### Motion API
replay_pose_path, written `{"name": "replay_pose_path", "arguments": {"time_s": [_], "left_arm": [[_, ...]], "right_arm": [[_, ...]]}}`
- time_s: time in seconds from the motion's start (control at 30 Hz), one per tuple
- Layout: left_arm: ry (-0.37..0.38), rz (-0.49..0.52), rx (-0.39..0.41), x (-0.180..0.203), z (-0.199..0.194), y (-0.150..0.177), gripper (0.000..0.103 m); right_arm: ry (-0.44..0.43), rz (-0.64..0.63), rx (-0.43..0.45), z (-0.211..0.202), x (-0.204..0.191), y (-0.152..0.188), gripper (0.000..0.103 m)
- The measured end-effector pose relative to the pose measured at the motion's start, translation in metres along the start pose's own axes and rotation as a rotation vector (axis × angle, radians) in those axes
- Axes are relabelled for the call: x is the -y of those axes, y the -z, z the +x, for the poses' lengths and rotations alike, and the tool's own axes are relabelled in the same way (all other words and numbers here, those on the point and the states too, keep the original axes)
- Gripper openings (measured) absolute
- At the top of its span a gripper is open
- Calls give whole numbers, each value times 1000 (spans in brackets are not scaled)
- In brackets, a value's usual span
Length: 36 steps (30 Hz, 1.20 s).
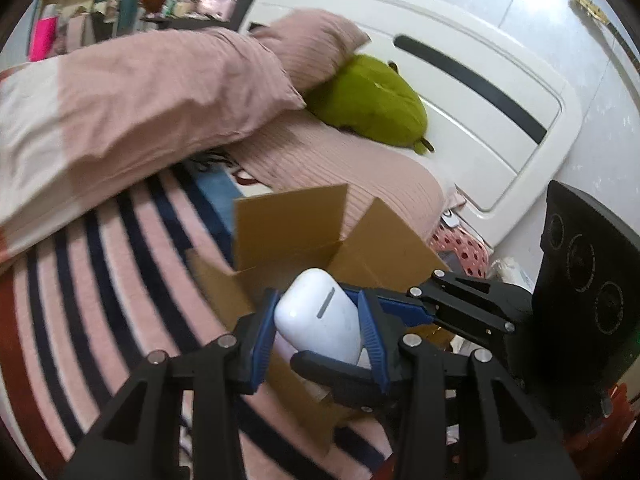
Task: Organize rigid objects
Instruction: 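Carry the earbud case into the box and open the right gripper, then move the right gripper to the white tape roll and grasp it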
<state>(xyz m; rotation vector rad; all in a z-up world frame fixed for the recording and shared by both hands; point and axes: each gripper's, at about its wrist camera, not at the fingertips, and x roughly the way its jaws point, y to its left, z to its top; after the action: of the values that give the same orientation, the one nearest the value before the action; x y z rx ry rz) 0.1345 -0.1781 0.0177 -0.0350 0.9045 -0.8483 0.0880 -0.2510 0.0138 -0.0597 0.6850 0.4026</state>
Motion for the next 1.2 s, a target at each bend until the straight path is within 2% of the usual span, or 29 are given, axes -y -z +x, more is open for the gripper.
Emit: {"name": "replay_pose_path", "arguments": {"time_s": [0.17,0.27,0.33,0.4,0.47,0.57,0.67,0.77,0.87,1.0,1.1,1.13,1.2], "left_arm": [[32,15,-98,13,43,-12,37],[10,33,-123,23,58,-13,37],[-18,45,-130,27,61,-12,41],[-28,42,-121,28,58,-13,56],[-39,39,-94,25,48,-14,60],[-64,31,-47,17,27,-12,61],[-123,41,0,7,-1,-3,62],[-175,11,35,-9,-28,10,62],[-231,-10,71,-28,-55,29,62],[-280,-47,109,-55,-85,62,62],[-343,-72,107,-78,-99,90,62],[-364,-87,104,-88,-103,102,62],[-385,-113,97,-101,-106,117,62]], "right_arm": [[66,67,-64,-1,38,8,39],[91,97,-106,1,52,15,39],[102,119,-129,2,60,18,39],[123,124,-127,3,64,23,42],[126,119,-122,1,65,26,44],[123,121,-121,-2,62,26,47],[115,84,-97,-8,47,23,47],[65,39,-46,-18,24,19,47],[-23,-22,-10,-22,-10,14,47],[-137,-122,-7,-14,-57,16,47],[-238,-181,-27,-1,-88,23,48],[-254,-203,-32,3,-96,26,49],[-288,-257,-44,14,-115,34,61]]}}
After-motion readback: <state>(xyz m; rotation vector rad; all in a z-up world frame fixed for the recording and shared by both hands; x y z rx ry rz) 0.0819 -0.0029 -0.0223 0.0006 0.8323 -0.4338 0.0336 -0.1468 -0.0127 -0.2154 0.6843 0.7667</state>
